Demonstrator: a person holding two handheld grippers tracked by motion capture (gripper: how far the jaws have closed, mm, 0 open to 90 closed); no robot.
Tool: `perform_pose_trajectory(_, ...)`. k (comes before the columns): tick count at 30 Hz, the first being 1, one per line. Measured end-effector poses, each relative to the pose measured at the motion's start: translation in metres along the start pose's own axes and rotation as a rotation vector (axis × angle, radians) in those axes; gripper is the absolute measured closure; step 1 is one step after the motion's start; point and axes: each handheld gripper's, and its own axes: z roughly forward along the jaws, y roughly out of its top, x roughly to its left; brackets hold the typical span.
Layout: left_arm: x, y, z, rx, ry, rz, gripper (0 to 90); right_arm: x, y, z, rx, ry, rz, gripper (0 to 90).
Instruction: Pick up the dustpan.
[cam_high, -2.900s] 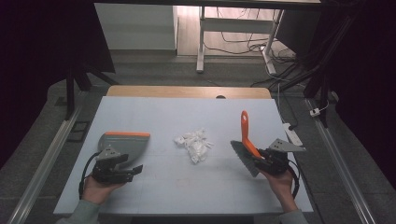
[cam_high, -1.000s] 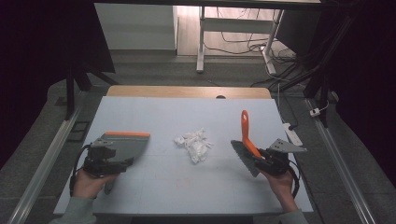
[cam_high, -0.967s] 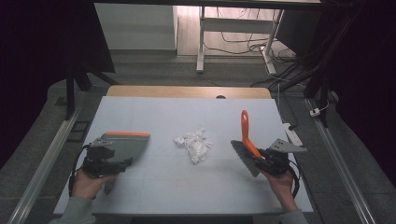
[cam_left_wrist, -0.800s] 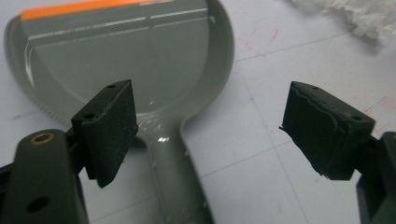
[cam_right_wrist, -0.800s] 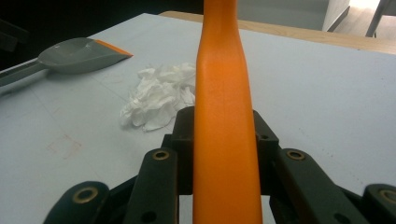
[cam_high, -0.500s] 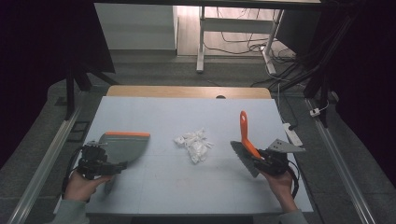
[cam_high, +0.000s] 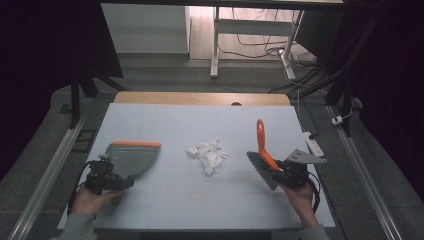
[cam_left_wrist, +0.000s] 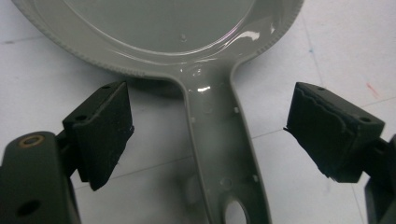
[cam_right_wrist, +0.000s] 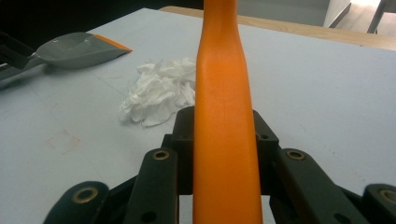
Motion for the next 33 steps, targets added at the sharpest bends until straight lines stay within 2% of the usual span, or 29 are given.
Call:
perform_pose_trajectory(3,0.002,-0.001,0.006,0.008,-0.010,-0.007,16.5,0.000,0.000,0.001,0.003,0.000,-0.002,70.2)
perform_pose_trajectory(5,0.002,0.000,0.010,0.001,0.002,-0.027,19.1,0.000,0.000,0.001,0.004,-0.003,-0.003,70.2)
perform_pose_trajectory(14,0.004,0.000,0.019,-0.015,0.003,-0.054,28.3,0.001,0.000,0.001,0.007,-0.005,-0.006,70.2)
perform_pose_trajectory(23,0.005,0.000,0.020,-0.044,0.010,-0.078,43.4,0.001,-0.001,0.002,0.013,-0.008,-0.009,70.2)
perform_pose_trajectory(27,0.005,0.000,0.020,-0.047,0.006,-0.071,48.6,0.001,-0.001,0.003,0.016,-0.011,-0.011,70.2)
perform_pose_trajectory(30,0.005,0.000,0.019,-0.049,-0.003,-0.073,57.4,0.001,-0.001,0.002,0.015,-0.011,-0.011,70.2)
perform_pose_trajectory(33,0.006,-0.001,0.019,-0.050,-0.002,-0.077,59.5,0.001,-0.001,0.002,0.014,-0.010,-0.011,70.3)
